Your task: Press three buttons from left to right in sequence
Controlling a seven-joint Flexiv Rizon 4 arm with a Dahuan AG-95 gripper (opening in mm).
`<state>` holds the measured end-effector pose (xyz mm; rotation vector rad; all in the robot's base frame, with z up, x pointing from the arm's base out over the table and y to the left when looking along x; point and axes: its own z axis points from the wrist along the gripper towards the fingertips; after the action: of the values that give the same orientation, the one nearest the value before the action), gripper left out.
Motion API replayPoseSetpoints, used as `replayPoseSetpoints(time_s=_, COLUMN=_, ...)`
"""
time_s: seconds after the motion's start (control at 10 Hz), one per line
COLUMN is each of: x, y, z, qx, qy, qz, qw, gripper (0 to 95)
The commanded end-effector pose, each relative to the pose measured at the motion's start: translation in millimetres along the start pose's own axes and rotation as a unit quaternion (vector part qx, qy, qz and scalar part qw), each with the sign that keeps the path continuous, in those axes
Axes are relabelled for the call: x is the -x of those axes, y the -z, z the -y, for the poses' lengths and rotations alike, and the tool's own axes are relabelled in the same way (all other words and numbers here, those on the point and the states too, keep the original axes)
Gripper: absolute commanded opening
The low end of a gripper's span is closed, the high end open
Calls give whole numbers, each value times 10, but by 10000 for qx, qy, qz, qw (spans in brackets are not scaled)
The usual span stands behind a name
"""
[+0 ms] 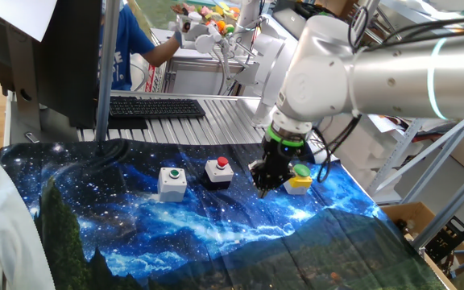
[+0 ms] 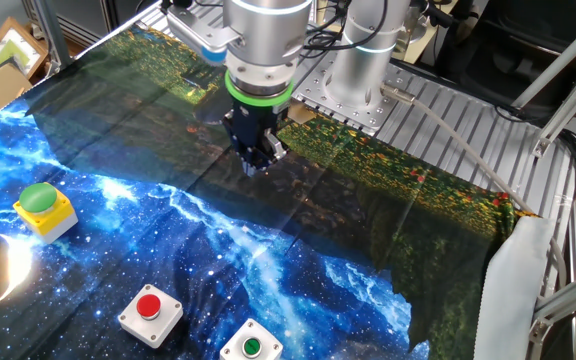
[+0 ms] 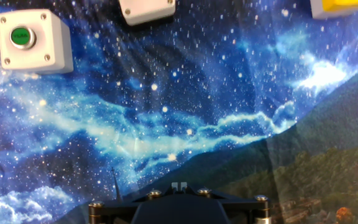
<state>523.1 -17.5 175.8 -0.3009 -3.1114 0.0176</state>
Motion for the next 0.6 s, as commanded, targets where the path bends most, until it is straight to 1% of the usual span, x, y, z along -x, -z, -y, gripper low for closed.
replayPoseSetpoints(time_s=0.1, x=-37, y=-9, z=1, qx=18, qy=6, qz=23, qw=10000, gripper=0)
replayPoseSetpoints(time_s=0.3, x=-120, y=-48, z=-11, qx=48, qy=-40, qz=16, qw=10000, gripper=0)
replayPoseSetpoints(time_s=0.5, x=-220, y=-84, z=-16, qx=112, qy=-88, qz=-43, qw=9999, gripper=0)
replayPoseSetpoints(time_s=0.6, x=-233, y=-82, z=-15, qx=160, qy=-105, qz=-48, qw=9998, gripper=0)
